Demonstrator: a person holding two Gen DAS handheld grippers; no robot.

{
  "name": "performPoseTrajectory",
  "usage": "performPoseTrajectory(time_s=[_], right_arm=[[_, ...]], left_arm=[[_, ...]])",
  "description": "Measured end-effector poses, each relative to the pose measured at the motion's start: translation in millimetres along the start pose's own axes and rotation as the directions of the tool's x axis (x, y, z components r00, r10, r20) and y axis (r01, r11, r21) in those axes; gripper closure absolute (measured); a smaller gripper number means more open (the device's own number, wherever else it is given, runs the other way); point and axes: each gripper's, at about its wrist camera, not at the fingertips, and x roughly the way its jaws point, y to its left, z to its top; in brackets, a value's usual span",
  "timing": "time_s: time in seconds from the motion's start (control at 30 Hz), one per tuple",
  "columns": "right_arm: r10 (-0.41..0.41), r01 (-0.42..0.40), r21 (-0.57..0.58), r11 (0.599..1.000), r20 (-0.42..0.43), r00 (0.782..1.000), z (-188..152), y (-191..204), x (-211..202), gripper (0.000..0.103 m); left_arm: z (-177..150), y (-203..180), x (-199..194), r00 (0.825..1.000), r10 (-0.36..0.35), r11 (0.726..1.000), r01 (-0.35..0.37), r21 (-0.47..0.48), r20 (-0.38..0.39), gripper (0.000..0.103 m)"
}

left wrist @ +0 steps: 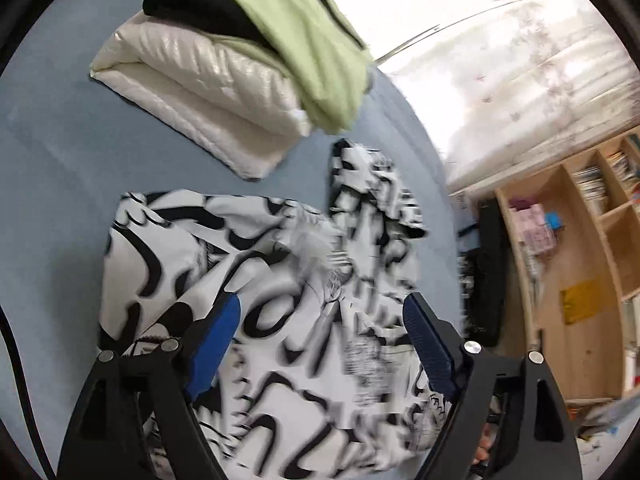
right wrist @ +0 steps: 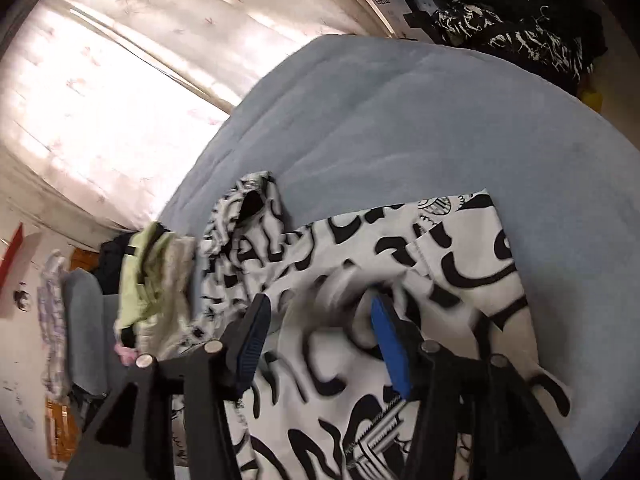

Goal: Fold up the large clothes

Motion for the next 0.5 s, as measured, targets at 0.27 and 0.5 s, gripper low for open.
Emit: performPoseTrajectory(time_s=[0.27,0.5], right_arm=[[-0.192,0.181,-0.191,0.965,-0.041,0.980,2.2,-14.1,44.6,0.050],[-0.221,0.175,-0.327,0.929,-0.112,0.969,15.2,-19.3,93.1,0.050]], left_arm=[[2.2,9.7,61.2,0.964,0.261,0.936,-0.237,0.259,-0.060,0.021],[9.5,16.5,102.9,0.917,0.392,0.856,-0.334,0.395,-0.074,0.021]])
